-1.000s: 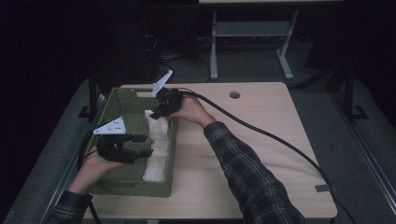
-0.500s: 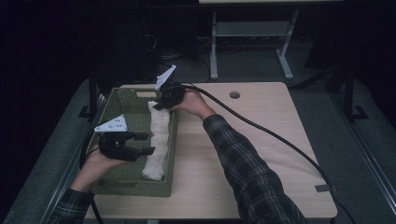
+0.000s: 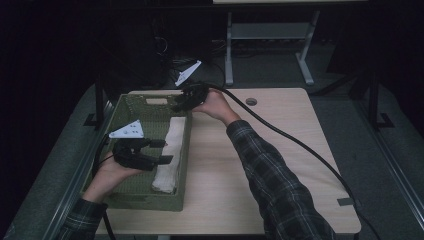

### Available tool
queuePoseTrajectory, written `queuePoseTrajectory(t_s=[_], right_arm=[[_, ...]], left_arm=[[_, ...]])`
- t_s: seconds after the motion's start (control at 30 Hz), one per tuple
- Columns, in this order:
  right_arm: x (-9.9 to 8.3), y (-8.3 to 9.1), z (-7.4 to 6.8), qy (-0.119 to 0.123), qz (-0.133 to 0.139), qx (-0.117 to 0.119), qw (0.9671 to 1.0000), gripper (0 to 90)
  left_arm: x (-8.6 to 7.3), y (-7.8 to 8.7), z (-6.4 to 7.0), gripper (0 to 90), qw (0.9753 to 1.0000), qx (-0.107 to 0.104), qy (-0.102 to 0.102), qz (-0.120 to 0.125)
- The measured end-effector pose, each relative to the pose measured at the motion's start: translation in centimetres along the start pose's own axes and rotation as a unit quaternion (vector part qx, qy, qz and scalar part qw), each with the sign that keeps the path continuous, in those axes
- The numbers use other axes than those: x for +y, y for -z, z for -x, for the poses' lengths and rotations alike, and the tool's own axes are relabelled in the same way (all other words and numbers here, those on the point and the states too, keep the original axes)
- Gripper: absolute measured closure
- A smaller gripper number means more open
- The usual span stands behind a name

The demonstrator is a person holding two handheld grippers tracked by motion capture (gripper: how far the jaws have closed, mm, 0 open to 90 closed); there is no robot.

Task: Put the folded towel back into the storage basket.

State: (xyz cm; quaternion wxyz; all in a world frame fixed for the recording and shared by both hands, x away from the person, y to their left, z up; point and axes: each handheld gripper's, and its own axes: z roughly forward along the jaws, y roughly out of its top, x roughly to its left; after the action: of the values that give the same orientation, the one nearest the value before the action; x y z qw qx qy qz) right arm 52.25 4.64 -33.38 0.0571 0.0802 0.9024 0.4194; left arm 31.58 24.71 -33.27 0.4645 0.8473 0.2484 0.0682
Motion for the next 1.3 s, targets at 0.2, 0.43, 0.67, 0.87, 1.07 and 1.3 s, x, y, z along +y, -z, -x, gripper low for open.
queuePoseTrajectory(t_s=[0.2, 0.43, 0.67, 0.87, 1.07, 1.3], right_arm=[[-0.8, 2.3, -0.3, 0.004, 0.004, 0.001, 1.0000, 51.5], [-2.1, 5.0, -0.4, 0.002, 0.003, -0.003, 1.0000, 47.0], [-4.4, 8.2, -0.6, -0.022, 0.015, -0.011, 0.9996, 42.1], [-6.2, 10.7, -0.8, -0.021, 0.022, -0.027, 0.9992, 38.5], [-7.8, 13.0, -1.2, -0.023, 0.026, -0.042, 0.9985, 34.3], [-10.5, 15.1, -1.9, -0.040, 0.026, -0.051, 0.9976, 31.4]], left_arm=[[1.4, -1.2, 0.4, 32.9, 1.0000, 0.003, -0.001, -0.001], [3.2, -3.4, 1.3, 28.9, 0.9999, 0.003, -0.010, -0.006], [5.3, -5.6, 2.9, 24.9, 0.9995, 0.017, -0.022, -0.013], [6.4, -7.3, 4.2, 22.1, 0.9991, 0.019, -0.032, -0.019], [7.2, -9.0, 5.3, 19.4, 0.9989, 0.028, -0.032, -0.018], [7.3, -11.7, 6.3, 19.4, 0.9990, 0.031, -0.024, -0.021]])
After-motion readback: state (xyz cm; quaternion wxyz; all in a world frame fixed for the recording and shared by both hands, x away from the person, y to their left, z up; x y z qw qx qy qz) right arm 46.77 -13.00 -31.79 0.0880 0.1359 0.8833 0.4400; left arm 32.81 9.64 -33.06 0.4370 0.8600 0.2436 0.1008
